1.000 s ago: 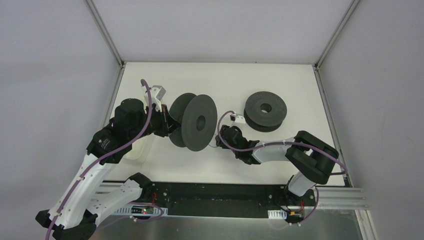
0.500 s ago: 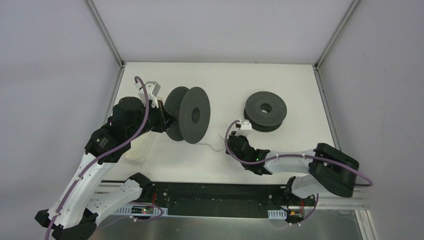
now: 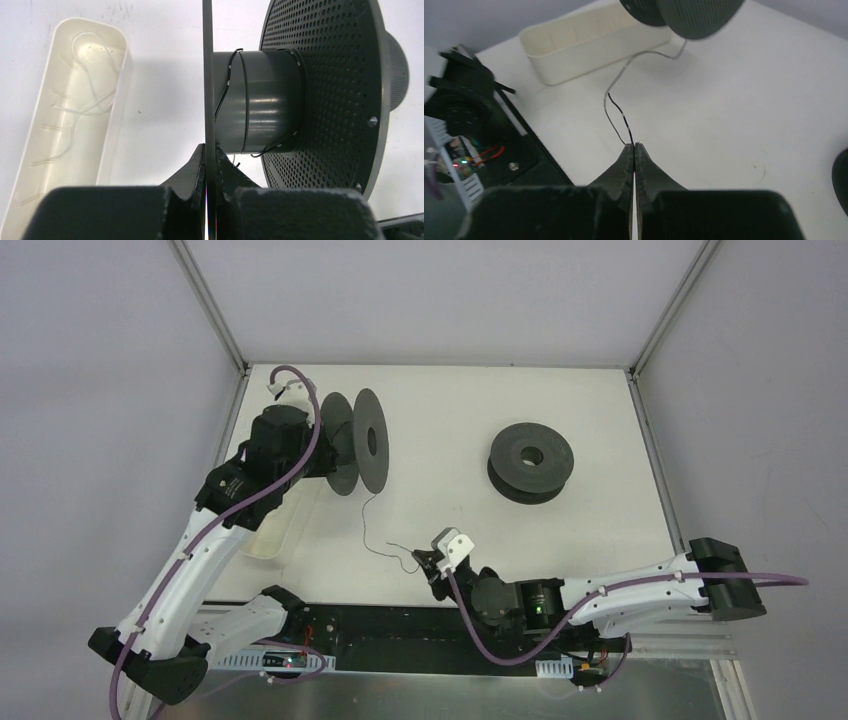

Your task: Wrap the cables

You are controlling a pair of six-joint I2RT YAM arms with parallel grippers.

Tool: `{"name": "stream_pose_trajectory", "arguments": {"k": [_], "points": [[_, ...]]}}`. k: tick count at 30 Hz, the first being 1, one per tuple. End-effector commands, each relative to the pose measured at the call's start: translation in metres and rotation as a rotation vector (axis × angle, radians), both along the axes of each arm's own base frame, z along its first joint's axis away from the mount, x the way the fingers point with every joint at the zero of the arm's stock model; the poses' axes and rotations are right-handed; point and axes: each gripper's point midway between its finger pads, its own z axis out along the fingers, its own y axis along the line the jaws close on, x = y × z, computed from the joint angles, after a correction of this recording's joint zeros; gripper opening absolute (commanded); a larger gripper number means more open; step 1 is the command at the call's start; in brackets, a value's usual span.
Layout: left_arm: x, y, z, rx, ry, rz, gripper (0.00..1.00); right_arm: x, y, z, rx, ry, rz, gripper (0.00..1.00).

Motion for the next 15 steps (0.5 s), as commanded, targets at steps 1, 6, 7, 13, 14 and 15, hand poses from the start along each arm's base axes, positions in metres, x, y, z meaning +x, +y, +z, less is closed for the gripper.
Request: {"name": "stream_pose_trajectory", "arguments": {"k": [1,6,7,13,14,15], "points": [[0.018,0.008,0.013,0.039,-0.08,0.043,0.0,-0.021,0.016,0.079,0.04,-0.154,0.045,0.0],[0.015,0.008,-0.02,0.099,-0.016,0.008,0.0,-0.035,0.036,0.131,0.152,-0.173,0.098,0.0],[0.014,0.007,-0.026,0.11,-0.003,-0.004,0.0,-0.035,0.039,0.14,0.164,-0.185,0.098,0.0],[-0.001,-0.008,-0.058,0.1,0.079,-0.116,0.0,-0.021,0.053,0.203,0.22,-0.269,0.054,0.0],[-0.004,-0.011,-0.061,0.095,0.087,-0.138,0.0,-0.013,0.053,0.21,0.229,-0.274,0.037,0.0],[-0.007,-0.013,-0.064,0.093,0.092,-0.157,0.0,-0.003,0.052,0.216,0.243,-0.274,0.017,0.0]]}}
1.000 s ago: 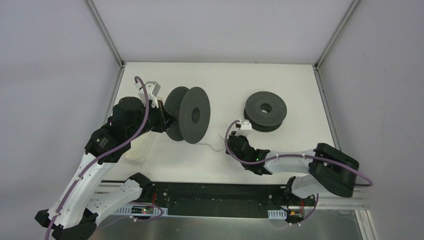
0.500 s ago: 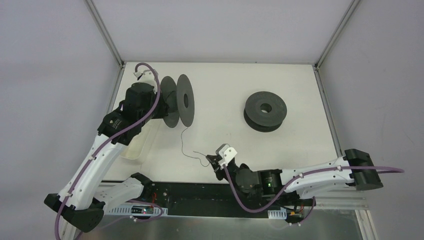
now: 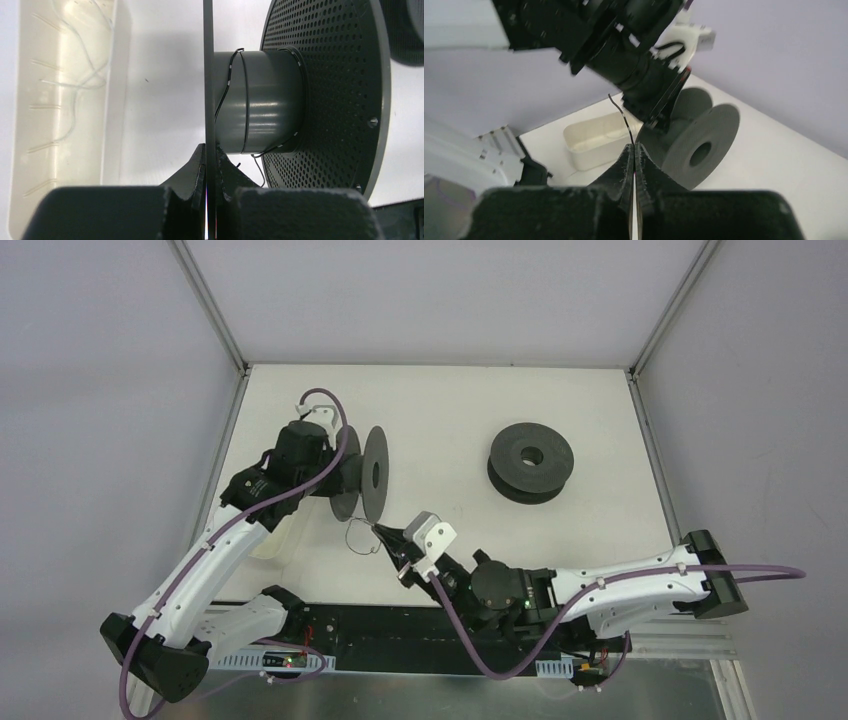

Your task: Wrap the cables

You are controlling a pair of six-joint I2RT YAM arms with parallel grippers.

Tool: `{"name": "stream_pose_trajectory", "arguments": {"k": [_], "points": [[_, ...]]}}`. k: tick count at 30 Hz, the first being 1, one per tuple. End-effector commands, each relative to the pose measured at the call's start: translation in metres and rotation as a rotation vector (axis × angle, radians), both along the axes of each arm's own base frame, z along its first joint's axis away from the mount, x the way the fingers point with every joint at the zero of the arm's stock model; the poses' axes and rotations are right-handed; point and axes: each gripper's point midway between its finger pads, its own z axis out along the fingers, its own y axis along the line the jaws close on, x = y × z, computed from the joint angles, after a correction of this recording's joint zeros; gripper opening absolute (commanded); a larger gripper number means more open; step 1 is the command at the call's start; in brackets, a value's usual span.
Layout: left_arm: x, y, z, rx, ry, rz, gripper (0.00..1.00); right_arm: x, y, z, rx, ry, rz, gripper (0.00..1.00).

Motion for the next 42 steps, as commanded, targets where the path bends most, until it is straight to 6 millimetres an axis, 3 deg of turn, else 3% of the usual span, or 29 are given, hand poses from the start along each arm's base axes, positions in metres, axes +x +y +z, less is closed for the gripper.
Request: {"name": "stream_pose_trajectory", "arguments": {"k": [1,4,10,15,23,27,31,36,42], "points": [[-0.005,-0.017,0.009,-0.066,-0.046,-0.108,0.0,0.038,-0.007,0.059,0.129,-0.028,-0.085,0.0],[-0.015,-0.019,0.004,-0.062,-0.048,-0.167,0.0,0.071,-0.014,0.069,0.174,0.01,-0.133,0.0],[-0.039,-0.041,-0.001,-0.101,-0.034,-0.385,0.0,0.135,-0.032,0.067,0.232,0.084,-0.235,0.0],[-0.056,-0.056,0.0,-0.13,-0.039,-0.547,0.0,0.186,-0.056,0.056,0.274,0.154,-0.336,0.0],[-0.07,-0.064,0.0,-0.148,-0.049,-0.654,0.0,0.241,-0.107,0.025,0.304,0.273,-0.472,0.0],[-0.077,-0.07,0.008,-0.186,-0.055,-0.696,0.0,0.252,-0.135,-0.004,0.301,0.314,-0.529,0.0],[-0.078,-0.075,0.029,-0.254,-0.091,-0.678,0.0,0.257,-0.165,-0.038,0.329,0.339,-0.58,0.0],[-0.079,-0.083,0.079,-0.384,-0.176,-0.672,0.0,0.256,-0.202,-0.086,0.329,0.388,-0.676,0.0],[-0.079,-0.095,0.12,-0.535,-0.228,-0.665,0.0,0.243,-0.221,-0.121,0.373,0.433,-0.705,0.0]]}}
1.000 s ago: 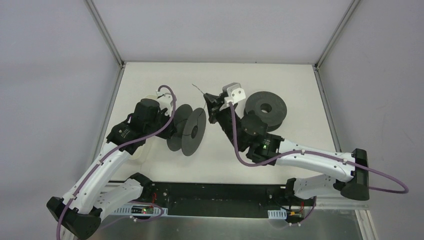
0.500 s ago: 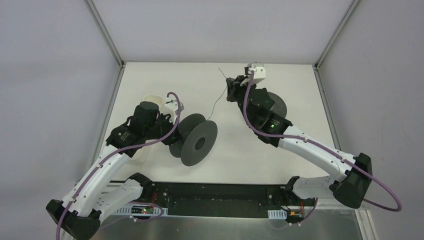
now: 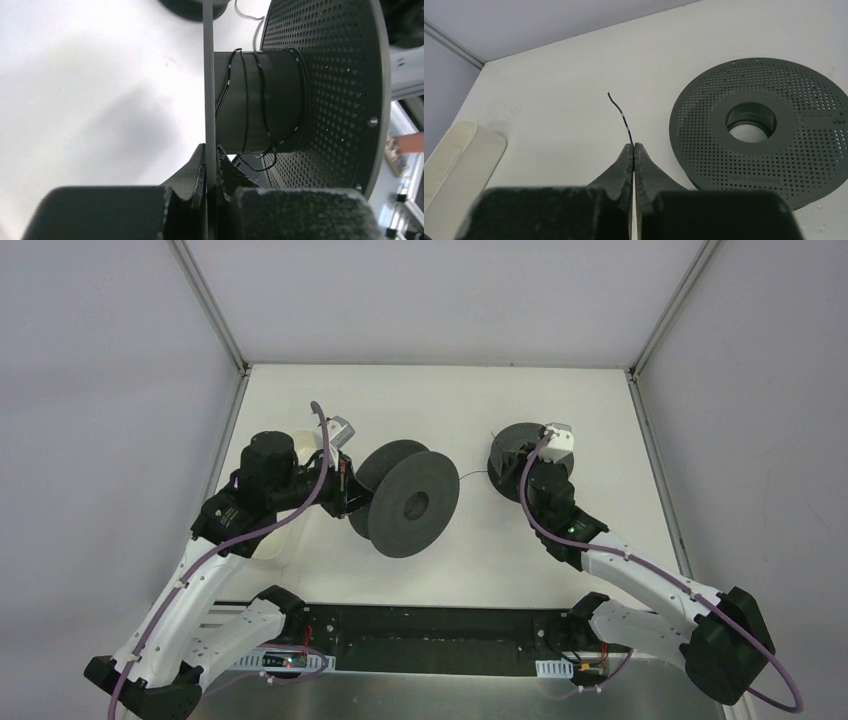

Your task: Wrap the cables

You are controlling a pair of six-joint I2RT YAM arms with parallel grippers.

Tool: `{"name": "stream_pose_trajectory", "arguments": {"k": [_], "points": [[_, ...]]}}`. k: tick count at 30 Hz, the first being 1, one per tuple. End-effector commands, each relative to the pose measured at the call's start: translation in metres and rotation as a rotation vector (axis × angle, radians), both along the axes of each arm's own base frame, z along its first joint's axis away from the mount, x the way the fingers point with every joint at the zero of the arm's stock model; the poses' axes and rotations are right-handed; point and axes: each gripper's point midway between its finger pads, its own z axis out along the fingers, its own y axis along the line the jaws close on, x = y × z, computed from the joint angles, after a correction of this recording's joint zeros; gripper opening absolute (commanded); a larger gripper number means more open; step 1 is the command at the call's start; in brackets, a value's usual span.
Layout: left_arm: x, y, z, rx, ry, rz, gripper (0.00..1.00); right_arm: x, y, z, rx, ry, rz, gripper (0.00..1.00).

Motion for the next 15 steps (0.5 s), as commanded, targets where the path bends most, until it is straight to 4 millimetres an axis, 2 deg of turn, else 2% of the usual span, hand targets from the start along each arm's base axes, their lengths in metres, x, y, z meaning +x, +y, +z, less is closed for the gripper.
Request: {"name": "stream_pose_trajectory", "arguments": {"k": [1,4,7,15], "points": [[0.0,-0.017,0.077,-0.251,-0.099,-0.018,0.0,-0.007,-0.009,0.012,0.148,-0.06,-0.034,0.0],[0.006,-0.016,0.09,-0.324,-0.076,0.043,0.0,-0.015,-0.018,0.004,0.194,-0.068,-0.055,0.0],[0.015,-0.01,0.098,-0.385,-0.055,0.117,0.0,-0.027,-0.023,0.004,0.25,-0.099,-0.031,0.0],[0.04,0.003,0.084,-0.475,0.064,0.304,0.0,-0.07,0.003,0.03,0.282,-0.243,0.271,0.0]]}}
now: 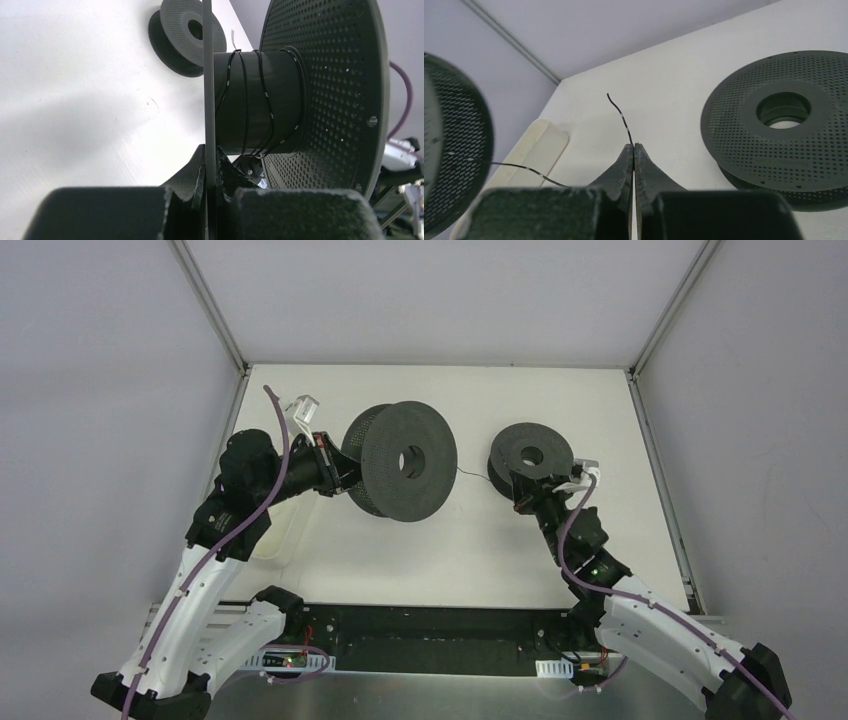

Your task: Wrap the cables

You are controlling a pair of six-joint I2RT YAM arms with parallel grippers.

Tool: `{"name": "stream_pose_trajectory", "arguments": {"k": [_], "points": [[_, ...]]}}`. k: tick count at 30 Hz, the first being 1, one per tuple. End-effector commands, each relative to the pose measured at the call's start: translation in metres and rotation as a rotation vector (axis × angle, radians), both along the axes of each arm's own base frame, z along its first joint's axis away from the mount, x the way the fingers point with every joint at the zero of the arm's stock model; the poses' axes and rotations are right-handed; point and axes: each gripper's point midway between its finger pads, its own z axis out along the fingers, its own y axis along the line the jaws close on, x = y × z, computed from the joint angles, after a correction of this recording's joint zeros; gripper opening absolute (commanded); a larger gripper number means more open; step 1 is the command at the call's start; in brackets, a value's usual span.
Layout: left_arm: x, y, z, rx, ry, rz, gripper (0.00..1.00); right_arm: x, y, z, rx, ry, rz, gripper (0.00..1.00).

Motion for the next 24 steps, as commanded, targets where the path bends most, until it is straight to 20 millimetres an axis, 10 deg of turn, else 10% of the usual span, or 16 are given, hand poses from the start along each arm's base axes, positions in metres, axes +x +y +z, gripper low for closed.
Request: {"name": "stream_pose_trajectory", "arguments": {"k": [1,24], "points": [[0.015,0.002,0.025,-0.162,0.007,0.102,0.0,-0.027,0.027,0.039,0.04,-0.163,0.219,0.0],[0.042,0.03,-0.021,-0.117,0.155,0.343,0.0,-0.134,0.131,0.087,-0.356,-0.457,0.57,0.0]]}}
